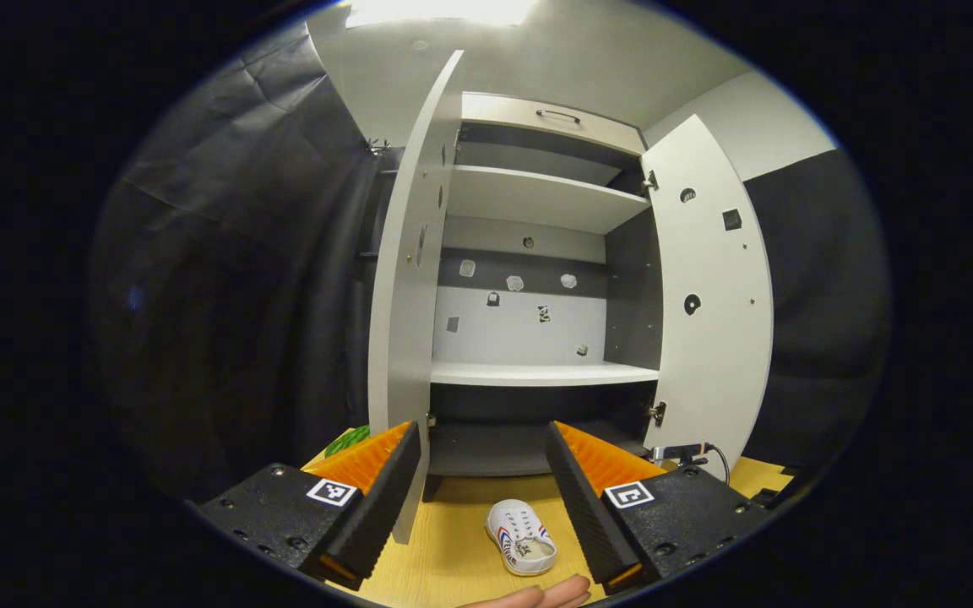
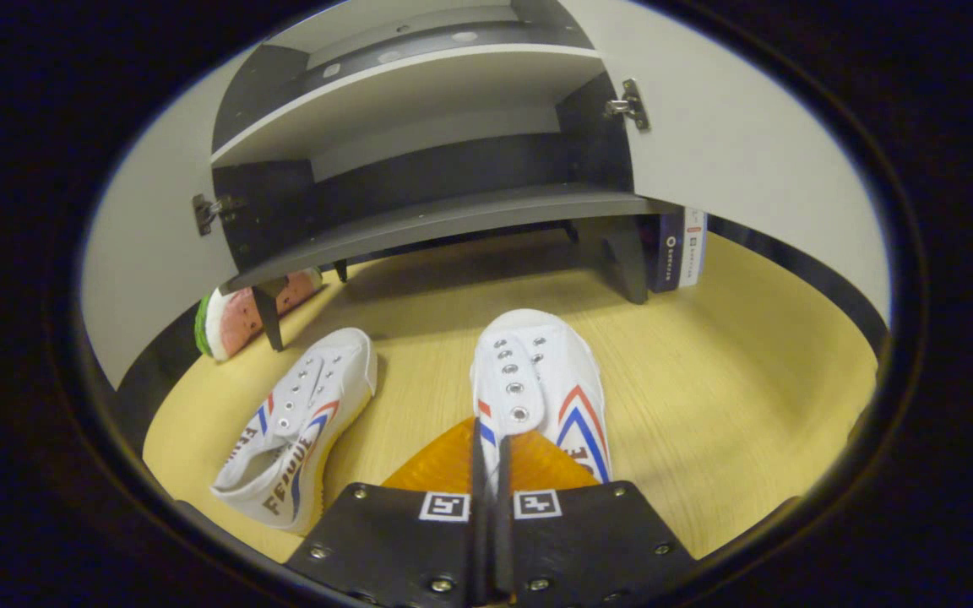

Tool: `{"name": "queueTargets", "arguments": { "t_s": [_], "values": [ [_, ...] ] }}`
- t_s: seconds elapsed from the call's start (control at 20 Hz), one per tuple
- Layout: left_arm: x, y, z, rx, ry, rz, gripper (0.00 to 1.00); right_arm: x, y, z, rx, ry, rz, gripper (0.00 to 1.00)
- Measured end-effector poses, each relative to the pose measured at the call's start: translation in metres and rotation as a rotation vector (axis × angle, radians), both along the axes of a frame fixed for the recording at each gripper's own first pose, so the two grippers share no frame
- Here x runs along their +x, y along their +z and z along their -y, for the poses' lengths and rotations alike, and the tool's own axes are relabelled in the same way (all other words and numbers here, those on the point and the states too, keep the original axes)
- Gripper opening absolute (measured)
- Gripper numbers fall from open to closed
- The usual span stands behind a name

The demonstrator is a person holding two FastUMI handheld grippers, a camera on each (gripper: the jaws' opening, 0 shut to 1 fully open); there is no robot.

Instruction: Grab one shoe with the right hand and put it into the shoe cabinet, grab the other shoe with the left hand and put it into the shoe cabinet; then close the right door with the right hand and the left door with the left hand.

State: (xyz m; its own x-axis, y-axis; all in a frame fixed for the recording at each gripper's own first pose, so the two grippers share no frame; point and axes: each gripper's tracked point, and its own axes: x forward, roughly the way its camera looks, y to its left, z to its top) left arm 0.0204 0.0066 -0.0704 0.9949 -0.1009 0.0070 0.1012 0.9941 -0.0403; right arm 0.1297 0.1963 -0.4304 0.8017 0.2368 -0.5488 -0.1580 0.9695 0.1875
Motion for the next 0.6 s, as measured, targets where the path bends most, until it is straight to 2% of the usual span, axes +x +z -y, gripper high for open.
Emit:
{"name": "queueTargets", "arguments": {
  "t_s": [0.05, 0.1, 0.2, 0.4, 0.6],
  "values": [
    [-0.001, -0.002, 0.000, 0.007, -0.002, -0.007, 0.91, -0.003, 0.000, -0.005, 0.051, 0.006, -0.001, 0.05],
    [-0.002, -0.004, 0.000, 0.015, -0.003, -0.011, 0.91, -0.006, 0.008, -0.007, 0.087, 0.004, 0.021, 0.01],
    [-0.004, -0.007, -0.001, 0.035, 0.004, -0.021, 0.91, -0.014, 0.016, -0.001, 0.115, 0.003, 0.054, 0.00],
    [-0.008, -0.011, 0.002, 0.067, 0.005, -0.035, 0.92, -0.028, 0.040, 0.009, 0.086, -0.002, 0.133, 0.00],
    [-0.007, -0.015, 0.007, 0.054, -0.004, -0.050, 0.91, -0.040, 0.090, 0.016, 0.120, 0.020, 0.218, 0.00]
  ]
}}
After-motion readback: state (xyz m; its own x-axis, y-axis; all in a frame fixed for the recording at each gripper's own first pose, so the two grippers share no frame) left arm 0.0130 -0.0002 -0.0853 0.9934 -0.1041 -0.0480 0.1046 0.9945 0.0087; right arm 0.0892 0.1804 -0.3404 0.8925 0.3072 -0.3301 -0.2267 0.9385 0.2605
